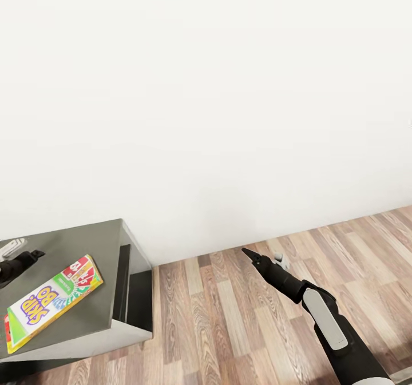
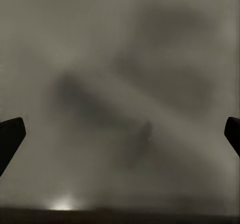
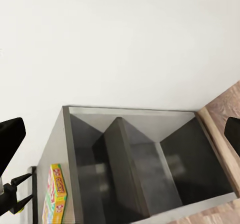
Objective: Put all the toys in the child's room - the three board games (two on the bed and one on the table), the two jigsaw puzzles on the table, and the tennis ball on the table - inside the toy box on the table in the child's room.
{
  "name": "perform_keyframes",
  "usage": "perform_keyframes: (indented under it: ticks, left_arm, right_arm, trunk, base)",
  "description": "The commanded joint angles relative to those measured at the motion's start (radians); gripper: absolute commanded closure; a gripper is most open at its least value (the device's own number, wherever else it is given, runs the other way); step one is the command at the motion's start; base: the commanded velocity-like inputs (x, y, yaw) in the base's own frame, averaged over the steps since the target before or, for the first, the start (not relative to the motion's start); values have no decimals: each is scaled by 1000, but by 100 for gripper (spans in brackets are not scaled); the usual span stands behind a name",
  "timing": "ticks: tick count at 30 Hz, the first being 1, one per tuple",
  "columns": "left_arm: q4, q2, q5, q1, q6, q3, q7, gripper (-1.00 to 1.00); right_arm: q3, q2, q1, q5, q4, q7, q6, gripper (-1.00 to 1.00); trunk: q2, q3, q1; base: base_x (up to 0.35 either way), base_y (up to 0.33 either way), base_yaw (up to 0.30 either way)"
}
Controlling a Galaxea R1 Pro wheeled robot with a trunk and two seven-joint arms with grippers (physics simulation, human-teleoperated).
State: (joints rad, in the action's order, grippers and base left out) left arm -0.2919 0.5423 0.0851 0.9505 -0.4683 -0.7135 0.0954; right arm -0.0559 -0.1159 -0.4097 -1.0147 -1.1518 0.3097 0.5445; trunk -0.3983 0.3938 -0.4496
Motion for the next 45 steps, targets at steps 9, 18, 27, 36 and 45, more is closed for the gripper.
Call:
perform_keyframes:
  ticks: [9,18,27,36,45]
  left_arm:
    - [-2,1,9,1,-14,-3,1,-100]
    - [-2,1,9,1,-15,-3,1,-100]
    - [-3,1,9,1,-15,-3,1,-100]
    - [-3,1,9,1,-15,-3,1,-100]
    - [-2,1,9,1,-15,-3,1,-100]
  right_arm:
    - [-1,-1,-1,-4,0,0,3,-100]
    - [-1,-1,-1,-4,0,0,3,-100]
    - [-1,-1,-1,-4,0,0,3,-100]
    - [-1,-1,0,-4,0,0,3,-100]
    - [-1,-1,0,-4,0,0,3,-100]
  trunk:
    - [-2,-13,0]
    - [-2,-28,0]
    - [-2,-43,0]
    - [-2,-58,0]
    - [-2,-72,0]
  base:
    - [-129,0,2]
    - [-14,0,0]
    - [-1,8,0]
    - [-14,91,0]
    - [-15,49,0]
